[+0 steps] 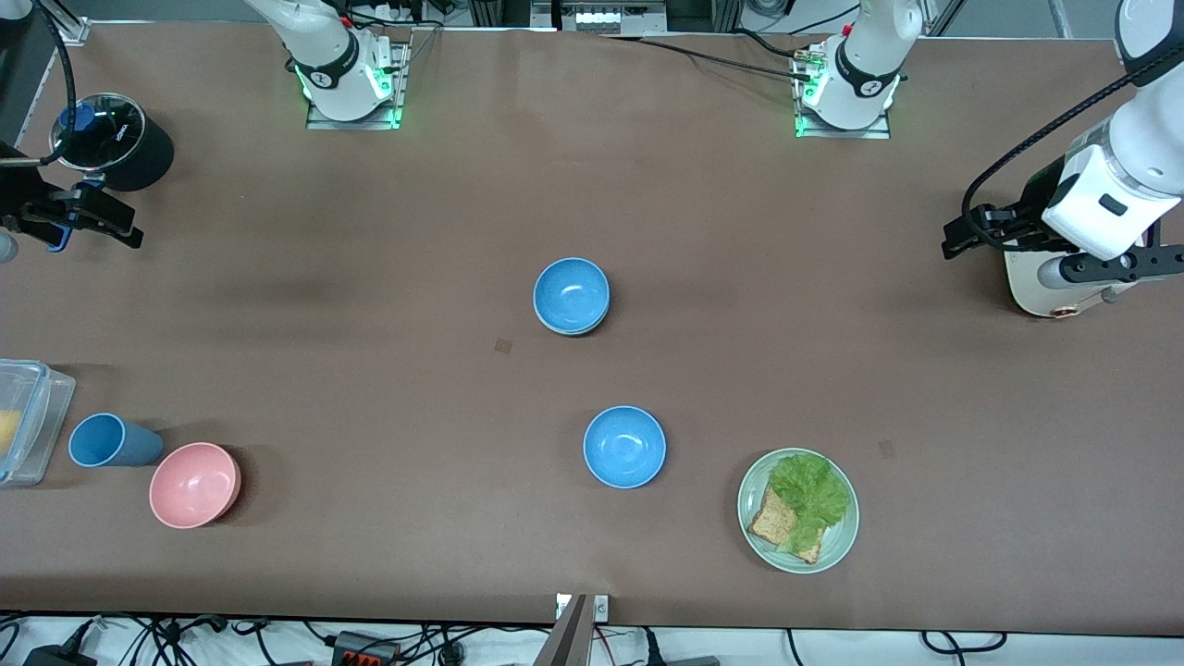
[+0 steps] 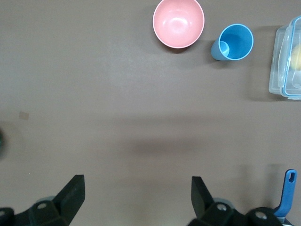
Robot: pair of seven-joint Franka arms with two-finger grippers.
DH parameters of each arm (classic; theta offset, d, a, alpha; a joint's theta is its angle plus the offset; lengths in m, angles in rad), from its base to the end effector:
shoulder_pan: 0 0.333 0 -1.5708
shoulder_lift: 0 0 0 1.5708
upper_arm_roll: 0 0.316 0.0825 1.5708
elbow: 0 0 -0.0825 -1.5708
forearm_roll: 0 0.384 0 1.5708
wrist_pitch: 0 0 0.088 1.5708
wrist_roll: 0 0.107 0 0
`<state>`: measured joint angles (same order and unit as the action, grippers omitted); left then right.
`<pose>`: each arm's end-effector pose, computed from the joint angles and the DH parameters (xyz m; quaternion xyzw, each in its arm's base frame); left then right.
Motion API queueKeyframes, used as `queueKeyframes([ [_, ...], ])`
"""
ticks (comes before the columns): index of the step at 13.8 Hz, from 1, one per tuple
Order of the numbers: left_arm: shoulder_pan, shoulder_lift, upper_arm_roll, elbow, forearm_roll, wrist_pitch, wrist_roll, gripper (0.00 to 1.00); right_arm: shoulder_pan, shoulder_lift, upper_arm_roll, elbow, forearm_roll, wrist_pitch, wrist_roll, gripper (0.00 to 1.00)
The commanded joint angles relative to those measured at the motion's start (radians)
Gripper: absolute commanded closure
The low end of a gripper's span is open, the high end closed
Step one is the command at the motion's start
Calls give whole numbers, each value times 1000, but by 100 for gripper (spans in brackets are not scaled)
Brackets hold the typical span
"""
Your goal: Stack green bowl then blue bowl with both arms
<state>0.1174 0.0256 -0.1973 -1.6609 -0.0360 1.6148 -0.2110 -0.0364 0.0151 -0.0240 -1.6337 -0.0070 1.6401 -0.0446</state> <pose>0.5595 -0.0473 0.5717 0.9969 0.0668 -0.0382 0.0151 0.5625 -0.0346 0.5923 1.0000 -0.0076 -0.0045 0.0034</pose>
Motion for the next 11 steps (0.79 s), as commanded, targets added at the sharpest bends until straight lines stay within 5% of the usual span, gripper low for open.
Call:
queueKeyframes([
  [1,-56,-55,22,-51,79,22,22,0,3,-29,4,-29,-11,-2,17,0],
  [11,-85,-50,24,-48,79,1,24,0,6,-29,7,-28,-13,-5,11,0],
])
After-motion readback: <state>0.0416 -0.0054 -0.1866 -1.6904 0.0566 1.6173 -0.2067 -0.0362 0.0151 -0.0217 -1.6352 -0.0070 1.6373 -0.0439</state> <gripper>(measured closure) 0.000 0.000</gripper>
